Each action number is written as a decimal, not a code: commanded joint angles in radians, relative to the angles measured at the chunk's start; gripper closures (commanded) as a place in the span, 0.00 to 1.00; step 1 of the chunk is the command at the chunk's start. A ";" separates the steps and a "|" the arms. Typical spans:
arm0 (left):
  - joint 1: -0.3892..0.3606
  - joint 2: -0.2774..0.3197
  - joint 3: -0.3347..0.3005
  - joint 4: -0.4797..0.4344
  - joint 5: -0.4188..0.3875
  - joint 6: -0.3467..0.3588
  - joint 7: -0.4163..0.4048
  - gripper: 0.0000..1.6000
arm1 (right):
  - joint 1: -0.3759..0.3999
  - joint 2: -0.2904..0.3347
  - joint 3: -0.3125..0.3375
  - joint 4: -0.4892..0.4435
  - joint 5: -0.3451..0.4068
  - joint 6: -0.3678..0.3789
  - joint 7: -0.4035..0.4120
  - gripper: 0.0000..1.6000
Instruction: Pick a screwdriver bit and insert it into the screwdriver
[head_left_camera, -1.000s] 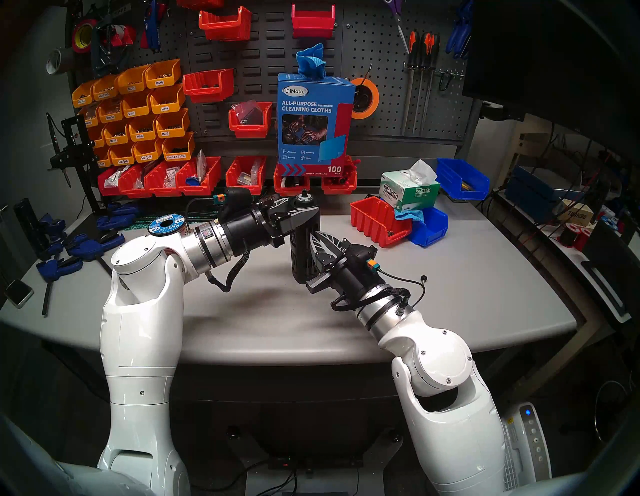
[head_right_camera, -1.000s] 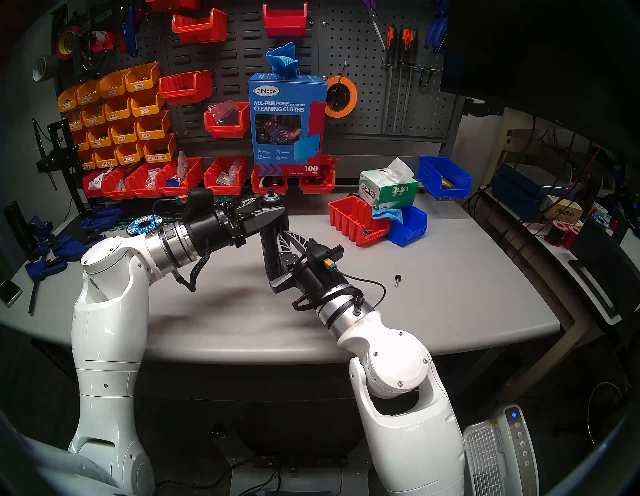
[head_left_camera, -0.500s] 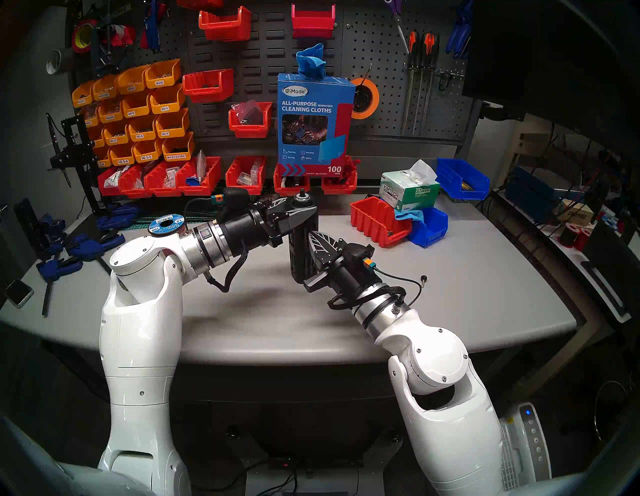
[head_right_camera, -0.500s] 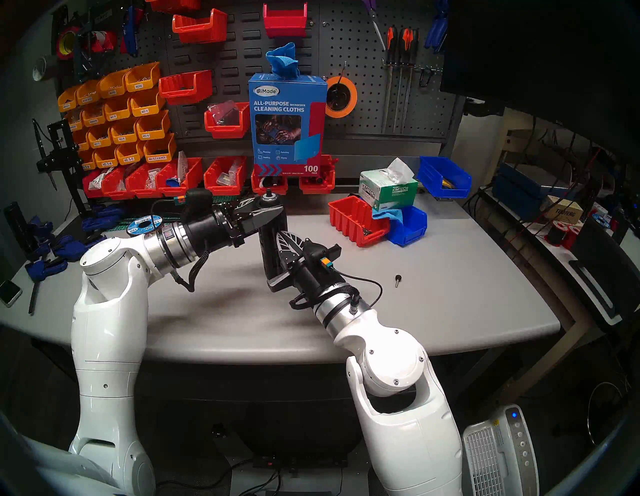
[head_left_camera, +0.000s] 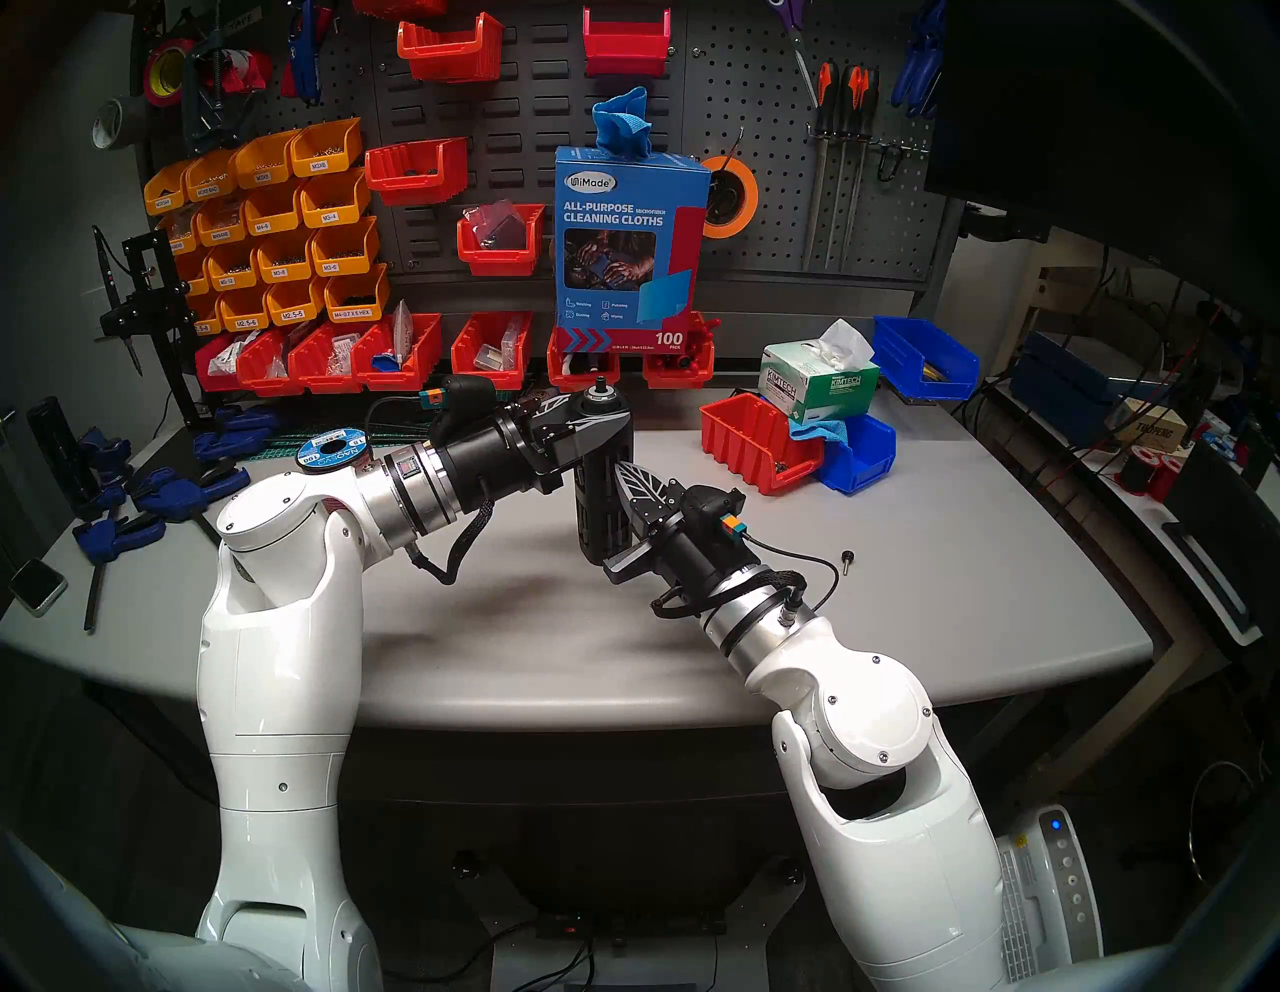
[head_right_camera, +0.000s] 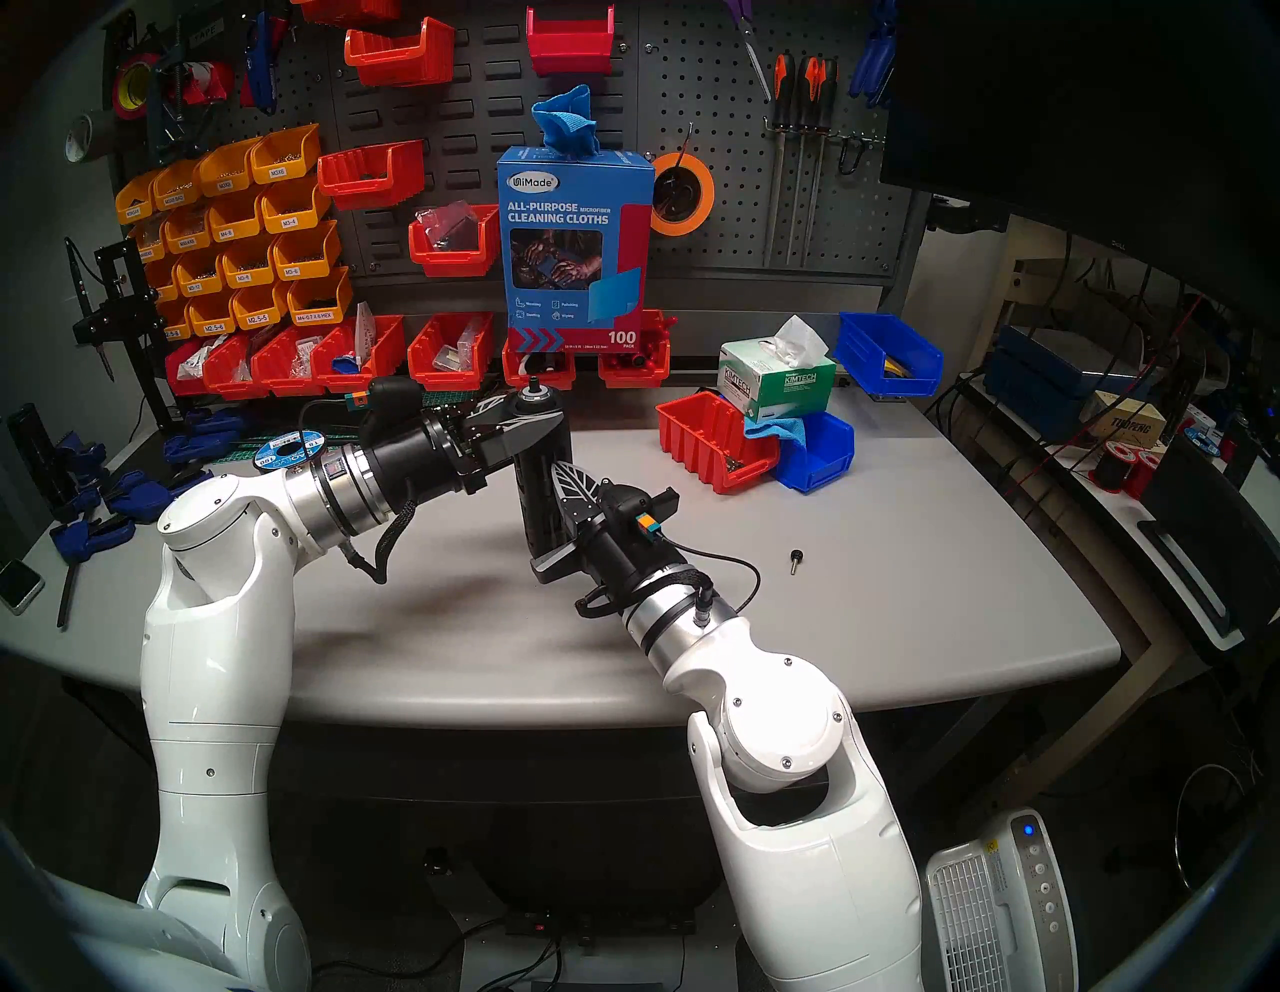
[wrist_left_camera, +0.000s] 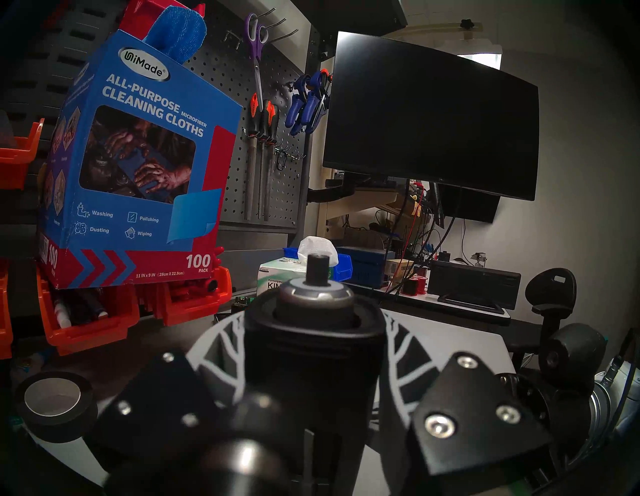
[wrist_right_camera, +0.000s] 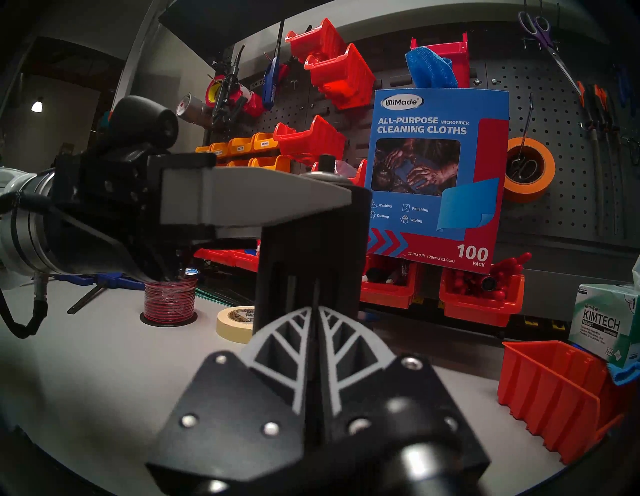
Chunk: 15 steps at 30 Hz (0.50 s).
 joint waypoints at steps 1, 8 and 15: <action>-0.021 -0.001 0.007 -0.038 -0.016 0.006 -0.018 1.00 | 0.024 -0.003 0.007 -0.032 0.000 -0.001 -0.004 1.00; -0.021 0.001 0.009 -0.036 -0.010 0.003 -0.016 1.00 | 0.010 0.004 0.015 -0.047 0.005 0.001 0.005 1.00; -0.023 0.004 0.012 -0.028 -0.005 -0.001 -0.015 1.00 | -0.011 0.013 0.040 -0.085 0.049 0.006 0.035 1.00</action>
